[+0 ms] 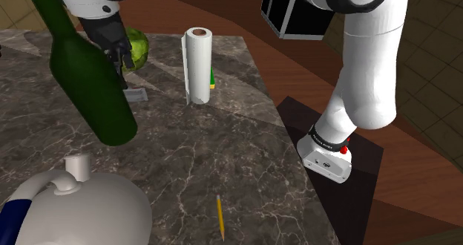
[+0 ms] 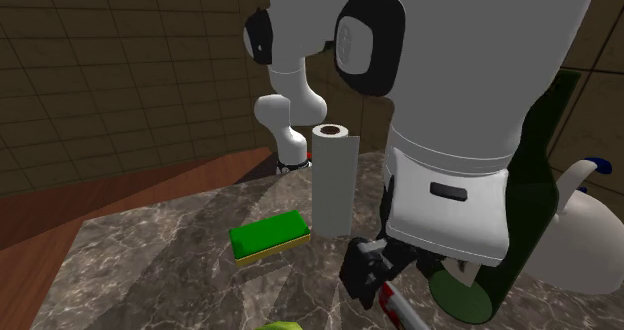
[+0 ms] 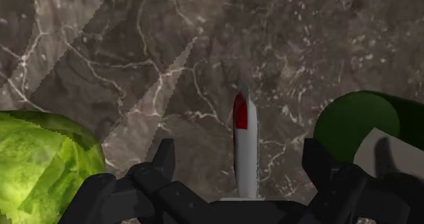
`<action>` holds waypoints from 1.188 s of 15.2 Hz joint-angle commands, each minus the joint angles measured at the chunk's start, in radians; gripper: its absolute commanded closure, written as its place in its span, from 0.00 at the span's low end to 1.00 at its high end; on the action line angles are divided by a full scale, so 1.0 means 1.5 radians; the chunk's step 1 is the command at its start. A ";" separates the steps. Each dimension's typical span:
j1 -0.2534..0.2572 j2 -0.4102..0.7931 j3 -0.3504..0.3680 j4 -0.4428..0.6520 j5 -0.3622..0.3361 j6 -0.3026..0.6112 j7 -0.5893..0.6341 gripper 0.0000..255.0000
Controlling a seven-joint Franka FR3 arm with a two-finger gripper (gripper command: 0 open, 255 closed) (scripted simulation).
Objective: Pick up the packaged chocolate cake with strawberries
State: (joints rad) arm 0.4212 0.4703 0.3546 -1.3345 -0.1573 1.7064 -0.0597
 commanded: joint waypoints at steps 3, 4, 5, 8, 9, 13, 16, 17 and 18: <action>0.024 0.055 0.000 0.050 -0.019 -0.006 -0.001 0.00; 0.023 0.055 0.000 0.041 -0.019 0.003 -0.001 0.00; 0.023 0.056 0.000 0.033 -0.019 0.011 0.000 0.00; 0.021 0.059 -0.001 0.010 -0.021 0.036 0.002 0.00; 0.020 0.059 -0.001 0.006 -0.021 0.041 0.002 0.00; 0.021 0.060 -0.001 0.009 -0.021 0.039 0.002 1.00; 0.021 0.060 -0.001 0.009 -0.021 0.039 0.002 1.00; 0.021 0.060 -0.001 0.009 -0.021 0.039 0.002 1.00; 0.021 0.060 -0.001 0.009 -0.021 0.039 0.002 1.00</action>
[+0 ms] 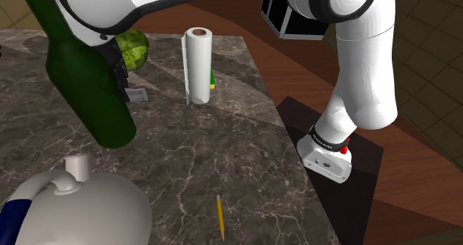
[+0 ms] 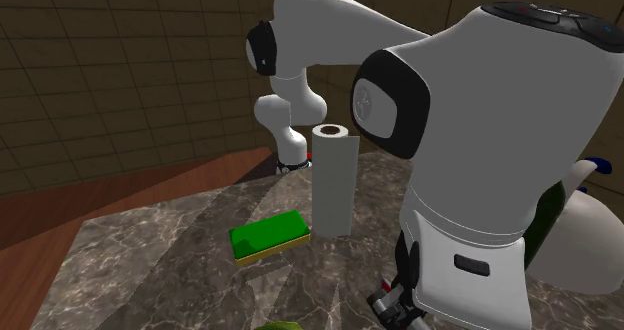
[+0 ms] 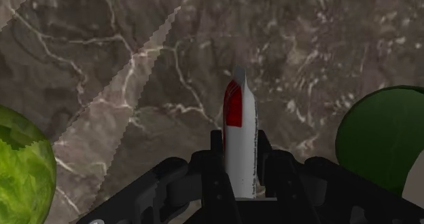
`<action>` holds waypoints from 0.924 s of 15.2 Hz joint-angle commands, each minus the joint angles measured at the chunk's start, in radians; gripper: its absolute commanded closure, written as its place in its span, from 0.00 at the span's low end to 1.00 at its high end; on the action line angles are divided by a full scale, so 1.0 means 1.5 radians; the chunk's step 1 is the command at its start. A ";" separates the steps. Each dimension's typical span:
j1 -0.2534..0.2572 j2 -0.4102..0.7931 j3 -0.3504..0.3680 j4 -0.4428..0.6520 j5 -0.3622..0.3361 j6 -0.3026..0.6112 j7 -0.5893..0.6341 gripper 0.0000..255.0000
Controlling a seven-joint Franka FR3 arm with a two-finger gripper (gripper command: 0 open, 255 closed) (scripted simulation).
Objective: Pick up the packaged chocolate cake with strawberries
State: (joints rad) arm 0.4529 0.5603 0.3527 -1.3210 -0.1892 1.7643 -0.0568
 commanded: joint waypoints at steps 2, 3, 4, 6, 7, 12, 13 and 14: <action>-0.001 -0.001 0.000 -0.003 0.000 0.003 0.000 1.00; 0.000 -0.002 0.000 0.004 0.001 -0.006 -0.001 1.00; 0.000 -0.003 0.001 0.011 0.001 -0.014 -0.001 1.00; 0.002 -0.004 0.001 0.027 0.002 -0.031 -0.002 1.00; 0.003 -0.005 0.001 0.036 0.002 -0.040 -0.003 1.00; 0.008 -0.004 0.002 0.083 0.003 -0.085 -0.005 1.00; 0.009 -0.003 0.002 0.093 0.003 -0.095 -0.006 1.00; 0.011 -0.002 0.002 0.104 0.003 -0.104 -0.006 1.00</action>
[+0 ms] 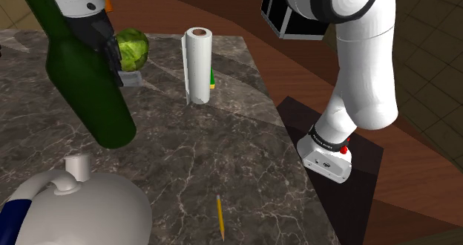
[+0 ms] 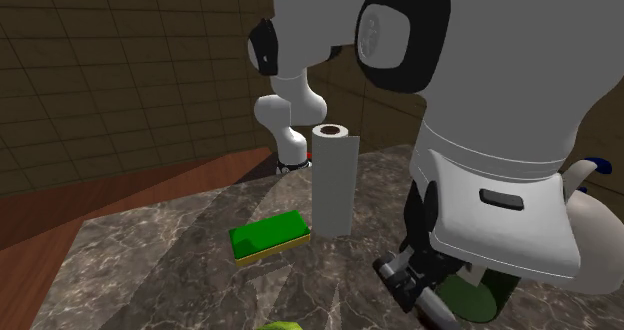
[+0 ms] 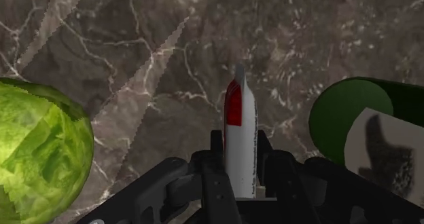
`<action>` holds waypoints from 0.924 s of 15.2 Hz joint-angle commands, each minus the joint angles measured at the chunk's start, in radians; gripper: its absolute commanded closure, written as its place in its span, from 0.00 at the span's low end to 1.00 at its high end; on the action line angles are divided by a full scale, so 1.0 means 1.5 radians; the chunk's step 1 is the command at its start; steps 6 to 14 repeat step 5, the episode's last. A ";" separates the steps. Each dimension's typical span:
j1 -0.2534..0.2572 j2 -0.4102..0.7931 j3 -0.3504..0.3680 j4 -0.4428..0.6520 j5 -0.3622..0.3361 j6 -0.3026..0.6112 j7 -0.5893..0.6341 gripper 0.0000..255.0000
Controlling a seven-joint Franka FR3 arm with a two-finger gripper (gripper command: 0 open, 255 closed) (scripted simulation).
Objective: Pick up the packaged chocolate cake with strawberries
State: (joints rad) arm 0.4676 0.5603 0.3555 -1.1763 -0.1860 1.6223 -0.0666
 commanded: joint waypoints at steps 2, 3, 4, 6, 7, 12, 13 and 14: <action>0.004 0.001 0.001 0.031 0.000 -0.029 -0.001 1.00; 0.006 0.003 0.001 0.043 0.000 -0.040 -0.001 1.00; 0.006 0.003 0.001 0.045 0.000 -0.041 -0.001 1.00; 0.006 0.004 0.000 0.045 -0.001 -0.041 -0.001 1.00; 0.006 0.004 0.000 0.045 -0.001 -0.041 -0.001 1.00; 0.006 0.004 0.000 0.045 -0.001 -0.041 -0.001 1.00; 0.006 0.004 0.000 0.045 -0.001 -0.041 -0.001 1.00; 0.006 0.004 0.000 0.045 -0.001 -0.041 -0.001 1.00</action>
